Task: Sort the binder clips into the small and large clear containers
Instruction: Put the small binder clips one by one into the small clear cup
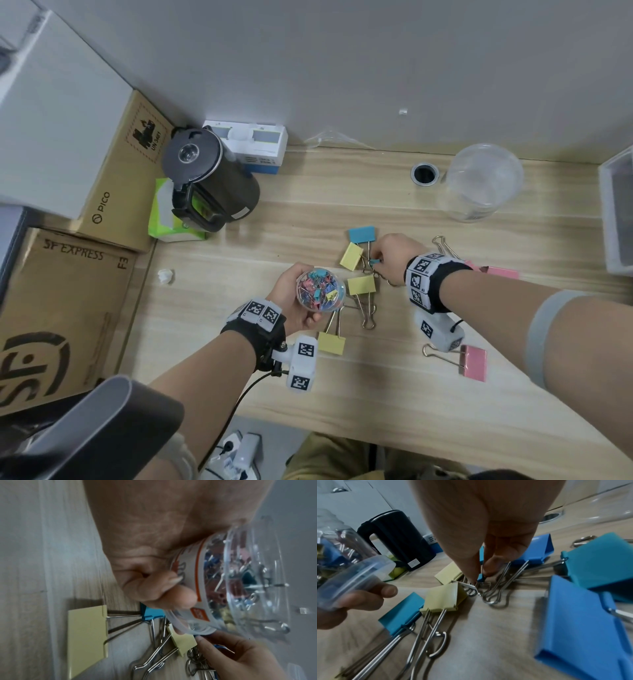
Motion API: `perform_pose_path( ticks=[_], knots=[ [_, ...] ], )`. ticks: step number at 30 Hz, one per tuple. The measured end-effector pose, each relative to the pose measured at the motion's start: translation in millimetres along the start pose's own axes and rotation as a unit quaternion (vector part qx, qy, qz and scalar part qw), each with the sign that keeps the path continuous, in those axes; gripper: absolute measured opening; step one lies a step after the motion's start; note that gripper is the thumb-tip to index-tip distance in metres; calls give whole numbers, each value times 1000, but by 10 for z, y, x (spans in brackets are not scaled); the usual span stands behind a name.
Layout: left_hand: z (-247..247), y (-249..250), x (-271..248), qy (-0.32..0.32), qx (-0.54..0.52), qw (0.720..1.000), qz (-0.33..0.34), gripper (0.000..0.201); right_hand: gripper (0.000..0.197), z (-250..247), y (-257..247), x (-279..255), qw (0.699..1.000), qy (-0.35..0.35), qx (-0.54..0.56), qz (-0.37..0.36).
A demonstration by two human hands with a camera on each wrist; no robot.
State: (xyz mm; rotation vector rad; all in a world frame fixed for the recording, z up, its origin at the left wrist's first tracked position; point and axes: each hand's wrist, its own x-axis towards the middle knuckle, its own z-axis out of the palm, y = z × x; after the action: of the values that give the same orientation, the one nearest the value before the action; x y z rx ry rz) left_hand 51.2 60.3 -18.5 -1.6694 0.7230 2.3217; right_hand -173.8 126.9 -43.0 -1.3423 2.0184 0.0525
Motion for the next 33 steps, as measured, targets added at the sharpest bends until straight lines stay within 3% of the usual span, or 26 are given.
perform_pose_path(
  ticks=[4, 8, 15, 19, 33],
  knots=[
    [-22, 5, -38, -4, 7, 1000, -2, 48, 8, 57, 4, -4, 1000, 11, -19, 22],
    [-32, -1, -39, -8, 15, 1000, -1, 48, 12, 64, 37, -37, 999, 23, -22, 35],
    [-17, 4, -18, -16, 25, 1000, -4, 49, 19, 143, 17, -153, 1000, 28, -4, 5],
    [-1, 5, -16, -19, 33, 999, -2, 49, 22, 164, 61, -165, 1000, -13, 16, -17],
    [82, -18, 11, -17, 32, 999, -7, 48, 28, 201, 137, -147, 993, -8, -115, -23]
  ],
)
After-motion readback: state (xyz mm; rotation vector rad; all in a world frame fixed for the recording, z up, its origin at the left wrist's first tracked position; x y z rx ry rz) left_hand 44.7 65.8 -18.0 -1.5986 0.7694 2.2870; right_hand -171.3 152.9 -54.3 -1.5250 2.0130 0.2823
